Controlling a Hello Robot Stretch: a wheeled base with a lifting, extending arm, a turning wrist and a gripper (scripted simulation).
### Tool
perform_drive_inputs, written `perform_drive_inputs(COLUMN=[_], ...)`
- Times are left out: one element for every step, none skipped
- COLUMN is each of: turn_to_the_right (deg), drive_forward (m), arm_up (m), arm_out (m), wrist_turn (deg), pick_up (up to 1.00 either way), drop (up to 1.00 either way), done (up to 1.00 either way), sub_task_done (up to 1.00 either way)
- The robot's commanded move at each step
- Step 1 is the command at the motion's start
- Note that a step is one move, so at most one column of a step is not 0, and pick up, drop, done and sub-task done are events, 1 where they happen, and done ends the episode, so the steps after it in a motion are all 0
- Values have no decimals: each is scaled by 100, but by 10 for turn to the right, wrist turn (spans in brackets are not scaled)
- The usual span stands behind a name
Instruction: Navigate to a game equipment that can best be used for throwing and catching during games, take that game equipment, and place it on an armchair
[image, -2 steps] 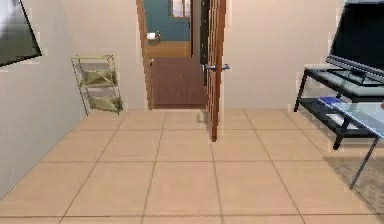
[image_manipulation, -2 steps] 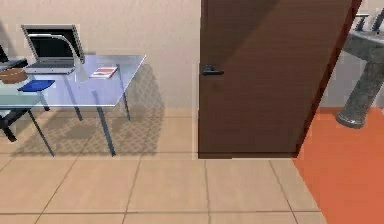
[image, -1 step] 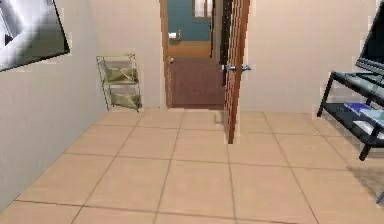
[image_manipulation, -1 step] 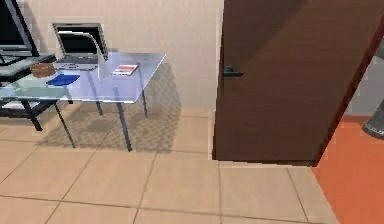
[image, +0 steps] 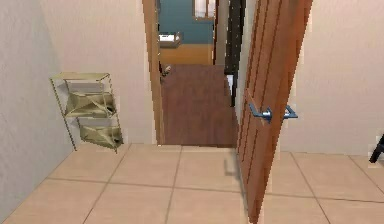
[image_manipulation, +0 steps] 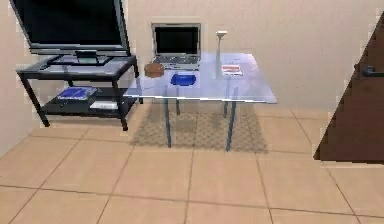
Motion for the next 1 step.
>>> perform_drive_inputs(turn_to_the_right=[0], drive_forward=[90], arm_up=[0], arm_out=[0], wrist_turn=[0], pick_up=[0], drop=[0], done=[0], sub_task_done=[0])
